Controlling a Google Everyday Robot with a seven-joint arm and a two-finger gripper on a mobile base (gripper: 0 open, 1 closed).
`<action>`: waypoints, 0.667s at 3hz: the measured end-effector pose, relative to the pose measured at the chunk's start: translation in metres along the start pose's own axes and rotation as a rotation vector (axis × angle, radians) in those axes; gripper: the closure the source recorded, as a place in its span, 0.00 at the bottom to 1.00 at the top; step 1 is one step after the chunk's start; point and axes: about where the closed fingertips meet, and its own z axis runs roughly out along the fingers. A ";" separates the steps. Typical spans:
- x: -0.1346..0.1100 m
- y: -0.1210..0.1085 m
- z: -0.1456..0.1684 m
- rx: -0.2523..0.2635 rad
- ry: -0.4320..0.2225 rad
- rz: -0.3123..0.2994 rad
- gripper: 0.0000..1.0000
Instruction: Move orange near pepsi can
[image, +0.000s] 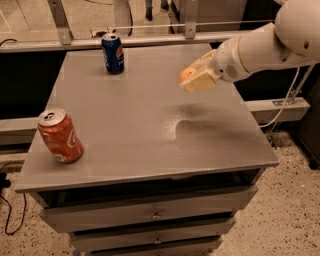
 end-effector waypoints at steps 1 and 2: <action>-0.045 -0.038 0.024 0.031 -0.121 -0.023 1.00; -0.090 -0.068 0.061 0.052 -0.192 -0.033 1.00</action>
Offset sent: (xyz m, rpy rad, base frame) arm 0.1554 0.1128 0.0724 0.2013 -0.1917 0.0339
